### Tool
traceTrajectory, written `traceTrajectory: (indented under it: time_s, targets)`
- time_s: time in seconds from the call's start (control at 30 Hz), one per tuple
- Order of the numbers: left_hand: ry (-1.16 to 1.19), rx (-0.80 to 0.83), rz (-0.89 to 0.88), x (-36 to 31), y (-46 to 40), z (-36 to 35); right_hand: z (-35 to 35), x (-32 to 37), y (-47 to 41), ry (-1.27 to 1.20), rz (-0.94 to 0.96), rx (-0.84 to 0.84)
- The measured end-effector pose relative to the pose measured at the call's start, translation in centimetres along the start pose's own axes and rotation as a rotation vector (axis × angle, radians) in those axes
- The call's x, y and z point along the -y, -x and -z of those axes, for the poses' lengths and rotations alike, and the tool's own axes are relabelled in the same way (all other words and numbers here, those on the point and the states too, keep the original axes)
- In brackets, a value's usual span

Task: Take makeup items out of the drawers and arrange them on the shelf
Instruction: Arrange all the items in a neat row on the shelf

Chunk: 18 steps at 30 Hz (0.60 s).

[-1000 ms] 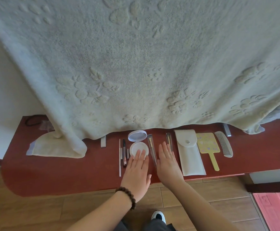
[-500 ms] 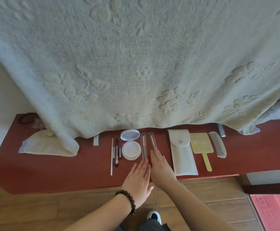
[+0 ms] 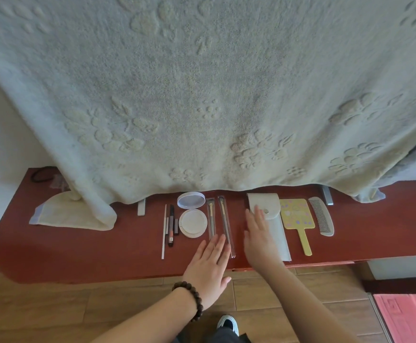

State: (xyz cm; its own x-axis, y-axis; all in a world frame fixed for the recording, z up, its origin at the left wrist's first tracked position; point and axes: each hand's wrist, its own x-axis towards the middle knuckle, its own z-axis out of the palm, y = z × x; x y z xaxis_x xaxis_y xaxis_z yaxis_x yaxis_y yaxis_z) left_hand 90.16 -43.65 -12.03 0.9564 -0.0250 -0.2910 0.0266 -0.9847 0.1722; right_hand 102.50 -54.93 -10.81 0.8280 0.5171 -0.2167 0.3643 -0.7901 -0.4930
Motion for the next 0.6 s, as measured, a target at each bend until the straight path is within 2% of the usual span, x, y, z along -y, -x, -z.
traceTrajectory:
  time_s: [0.07, 0.2, 0.6]
  targets:
    - [-0.014, 0.002, -0.036, -0.3, -0.6, 0.0, 1.2, -2.4, 0.4, 0.09, -0.024, -0.01]
    - [-0.049, 0.04, -0.038, -0.3, -1.7, 0.0, 1.6, -4.8, 1.5, 0.163, -0.043, 0.103]
    - [-0.085, 0.085, -0.023, -0.4, -0.2, -0.7, -0.7, -3.0, 1.1, 0.229, -0.028, 0.15]
